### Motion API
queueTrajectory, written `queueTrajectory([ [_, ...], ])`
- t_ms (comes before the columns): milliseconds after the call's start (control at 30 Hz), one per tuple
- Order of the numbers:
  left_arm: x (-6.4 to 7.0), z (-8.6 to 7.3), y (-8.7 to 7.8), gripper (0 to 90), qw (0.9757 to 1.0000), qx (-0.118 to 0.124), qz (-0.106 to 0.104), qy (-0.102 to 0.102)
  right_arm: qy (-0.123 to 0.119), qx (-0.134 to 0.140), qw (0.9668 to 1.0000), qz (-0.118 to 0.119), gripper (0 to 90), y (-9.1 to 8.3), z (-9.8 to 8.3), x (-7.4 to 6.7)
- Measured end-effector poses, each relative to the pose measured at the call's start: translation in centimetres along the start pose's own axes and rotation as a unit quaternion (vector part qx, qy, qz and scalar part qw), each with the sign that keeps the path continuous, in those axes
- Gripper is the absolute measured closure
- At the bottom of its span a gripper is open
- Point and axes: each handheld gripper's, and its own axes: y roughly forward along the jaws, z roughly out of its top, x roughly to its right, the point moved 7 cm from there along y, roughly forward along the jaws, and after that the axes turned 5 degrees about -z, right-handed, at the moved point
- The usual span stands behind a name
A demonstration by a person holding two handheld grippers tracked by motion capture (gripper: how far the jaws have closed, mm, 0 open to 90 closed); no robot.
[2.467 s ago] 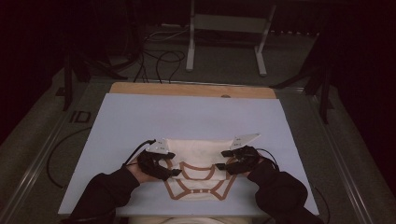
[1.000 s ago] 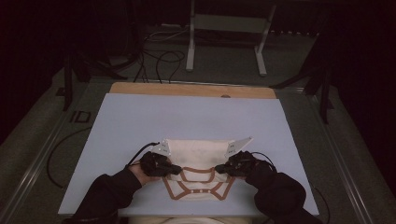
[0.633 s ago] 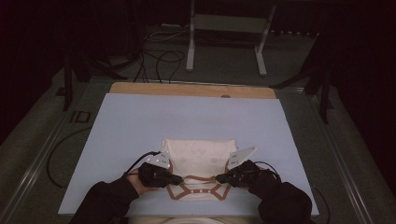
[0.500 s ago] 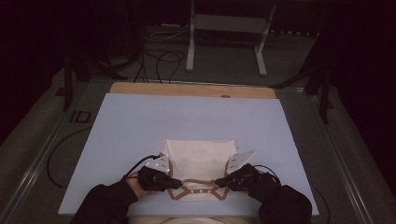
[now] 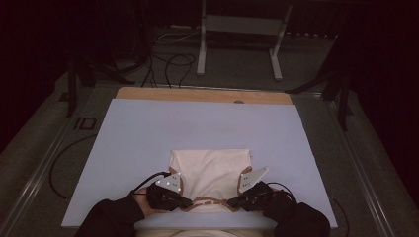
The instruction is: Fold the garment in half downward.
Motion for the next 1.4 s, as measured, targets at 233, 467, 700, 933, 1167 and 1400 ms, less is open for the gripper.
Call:
queueTrajectory([
  [233, 0.6, -1.0, 0.6, 80.7, 0.9994, -0.021, -0.025, 0.007, 0.004, -0.007, 0.9999, 0.015, 87.0, 0.3, -0.8, -0.4],
  [467, 0.8, -1.5, 0.7, 72.3, 0.9991, -0.026, -0.032, 0.006, -0.012, -0.023, 0.999, 0.036, 75.6, 0.9, -1.1, -0.9],
  [700, 1.4, -1.6, 0.7, 55.8, 0.9988, -0.032, -0.035, 0.011, -0.004, -0.047, 0.9971, 0.06, 66.4, 1.5, -1.9, -1.1],
  [933, 1.6, -0.5, -0.1, 35.5, 0.9997, -0.001, -0.022, 0.009, -0.008, -0.003, 0.9994, 0.034, 50.9, -0.3, -0.4, -0.5],
  [1167, 1.2, 1.0, -1.6, 12.7, 0.9997, 0.02, 0.009, 0.011, 0.024, 0.062, 0.9976, -0.018, 28.2, -2.5, 1.5, 1.5],
  [1400, 0.5, 2.3, -2.7, 0.4, 0.9986, 0.046, 0.021, 0.013, 0.044, 0.111, 0.9921, -0.041, 13.3, -3.6, 3.1, 2.5],
])
